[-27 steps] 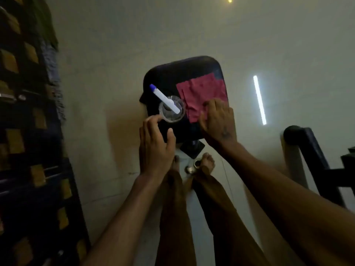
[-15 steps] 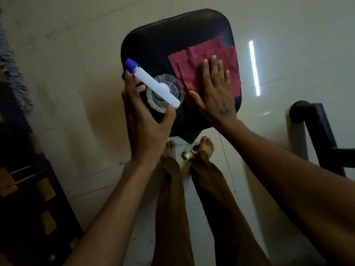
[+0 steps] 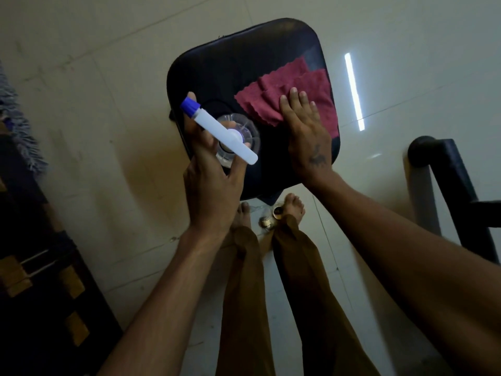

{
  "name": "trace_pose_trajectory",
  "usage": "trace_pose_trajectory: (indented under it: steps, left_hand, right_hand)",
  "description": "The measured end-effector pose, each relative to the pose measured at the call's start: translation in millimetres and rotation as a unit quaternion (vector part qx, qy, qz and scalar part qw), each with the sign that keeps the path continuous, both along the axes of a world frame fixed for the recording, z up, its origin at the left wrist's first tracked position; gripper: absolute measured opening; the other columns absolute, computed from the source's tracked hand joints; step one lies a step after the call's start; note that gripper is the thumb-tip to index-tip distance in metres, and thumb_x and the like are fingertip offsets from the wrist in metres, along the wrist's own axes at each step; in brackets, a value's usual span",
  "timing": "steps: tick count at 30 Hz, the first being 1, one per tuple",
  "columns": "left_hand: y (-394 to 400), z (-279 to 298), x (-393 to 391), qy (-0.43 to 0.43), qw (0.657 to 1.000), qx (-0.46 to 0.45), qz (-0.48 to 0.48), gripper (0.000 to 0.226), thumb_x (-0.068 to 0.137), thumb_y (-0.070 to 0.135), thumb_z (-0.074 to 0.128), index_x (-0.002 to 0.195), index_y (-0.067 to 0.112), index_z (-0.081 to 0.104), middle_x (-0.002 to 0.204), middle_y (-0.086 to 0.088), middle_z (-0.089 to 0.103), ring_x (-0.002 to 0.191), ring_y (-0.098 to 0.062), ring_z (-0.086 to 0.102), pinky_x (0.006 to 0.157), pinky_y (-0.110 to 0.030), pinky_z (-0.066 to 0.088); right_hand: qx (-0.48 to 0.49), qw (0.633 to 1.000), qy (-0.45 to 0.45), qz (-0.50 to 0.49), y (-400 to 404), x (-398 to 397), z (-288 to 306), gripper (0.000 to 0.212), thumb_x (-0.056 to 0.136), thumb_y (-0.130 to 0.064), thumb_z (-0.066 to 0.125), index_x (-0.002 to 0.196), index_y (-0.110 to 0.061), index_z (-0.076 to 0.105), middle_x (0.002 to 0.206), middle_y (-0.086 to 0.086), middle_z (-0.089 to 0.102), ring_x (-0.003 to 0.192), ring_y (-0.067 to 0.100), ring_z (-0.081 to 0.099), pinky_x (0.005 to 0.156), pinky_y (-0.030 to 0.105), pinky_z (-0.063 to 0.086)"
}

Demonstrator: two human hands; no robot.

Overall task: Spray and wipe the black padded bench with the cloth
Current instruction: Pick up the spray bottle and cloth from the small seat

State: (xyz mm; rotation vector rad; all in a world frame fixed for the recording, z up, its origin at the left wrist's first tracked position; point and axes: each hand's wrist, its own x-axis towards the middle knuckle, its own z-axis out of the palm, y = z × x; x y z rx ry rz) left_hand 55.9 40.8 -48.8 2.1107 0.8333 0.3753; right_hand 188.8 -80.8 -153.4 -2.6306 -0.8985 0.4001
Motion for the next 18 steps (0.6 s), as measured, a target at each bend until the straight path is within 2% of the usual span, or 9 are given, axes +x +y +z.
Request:
trace_pose_trajectory:
  steps: [2,4,8,11,13,14,16,17,18]
  left_hand:
    - [-2,3,-1,0.01,1.0,-0.001,-0.006,0.078,0.092,0.019,0.067,0.145,0.037,0.013,0.134,-0.005,0.06,0.115,-0.025,0.063,0.092,-0.046,0.059]
    - [-5,8,-2,0.01,1.0,-0.001,-0.029,0.078,0.094,0.018,0.068,0.146,0.036,0.013,0.139,0.024,0.047,0.119,-0.023,0.063,0.094,-0.044,0.059]
    - [-16,23,-9,0.016,0.998,-0.024,-0.062,0.08,0.094,0.022,0.069,0.148,0.039,0.012,0.137,0.026,0.053,0.121,-0.021,0.064,0.09,-0.047,0.06]
    - [-28,44,-11,0.02,0.994,-0.036,-0.099,0.084,0.093,0.021,0.069,0.15,0.03,0.007,0.14,0.047,0.029,0.123,-0.02,0.061,0.089,-0.05,0.06]
    - [-40,62,-12,0.02,0.991,-0.041,-0.123,0.085,0.092,0.017,0.071,0.149,0.027,0.008,0.137,0.056,0.02,0.124,-0.018,0.054,0.094,-0.048,0.057]
    - [-47,74,-13,0.018,0.99,-0.044,-0.135,0.085,0.092,0.016,0.071,0.149,0.026,0.009,0.138,0.051,0.026,0.126,-0.017,0.047,0.094,-0.043,0.057]
    - [-61,102,-14,0.029,0.986,-0.05,-0.156,0.085,0.091,0.018,0.071,0.152,0.02,0.013,0.142,0.014,0.052,0.127,-0.019,0.042,0.092,-0.038,0.055]
    - [-67,113,-12,0.041,0.983,-0.047,-0.171,0.084,0.091,0.02,0.071,0.154,0.016,0.015,0.141,-0.006,0.057,0.126,-0.02,0.045,0.094,-0.038,0.054]
    - [-75,127,-10,0.053,0.978,-0.046,-0.195,0.083,0.092,0.022,0.07,0.155,0.014,0.017,0.14,-0.016,0.057,0.124,-0.023,0.053,0.097,-0.041,0.054]
  right_hand:
    - [0.009,1.0,0.015,-0.006,-3,-1,9,0.054,0.103,-0.001,0.049,0.155,-0.01,0.037,0.163,0.014,0.033,0.152,0.032,0.028,0.124,0.039,0.018]
    - [0.02,0.999,0.032,-0.005,-11,-5,22,0.049,0.105,-0.006,0.049,0.153,-0.01,0.041,0.16,0.015,0.038,0.15,0.032,0.034,0.122,0.042,0.026]
    - [0.035,0.998,0.032,-0.042,-39,-23,58,0.048,0.104,-0.011,0.052,0.151,-0.01,0.045,0.156,0.016,0.045,0.142,0.035,0.045,0.112,0.047,0.042]
    - [0.051,0.994,0.038,-0.092,-66,-41,96,0.047,0.105,-0.021,0.046,0.15,-0.008,0.046,0.154,0.019,0.046,0.138,0.038,0.05,0.109,0.051,0.048]
    - [0.061,0.99,0.037,-0.119,-84,-55,123,0.045,0.104,-0.017,0.052,0.148,-0.005,0.048,0.151,0.02,0.05,0.131,0.038,0.056,0.104,0.048,0.053]
    - [0.066,0.988,0.03,-0.135,-94,-62,139,0.044,0.103,-0.012,0.057,0.146,-0.004,0.05,0.148,0.02,0.053,0.124,0.036,0.062,0.1,0.045,0.056]
    - [0.082,0.981,0.014,-0.176,-112,-76,172,0.042,0.101,-0.006,0.062,0.142,-0.003,0.054,0.14,0.018,0.06,0.112,0.032,0.068,0.092,0.039,0.059]
    - [0.089,0.976,0.009,-0.199,-120,-81,185,0.041,0.1,-0.006,0.062,0.141,-0.003,0.055,0.137,0.018,0.062,0.111,0.031,0.068,0.09,0.037,0.06]
    - [0.098,0.969,0.004,-0.226,-131,-86,201,0.04,0.1,-0.006,0.062,0.14,-0.003,0.055,0.134,0.017,0.064,0.112,0.03,0.067,0.09,0.036,0.059]
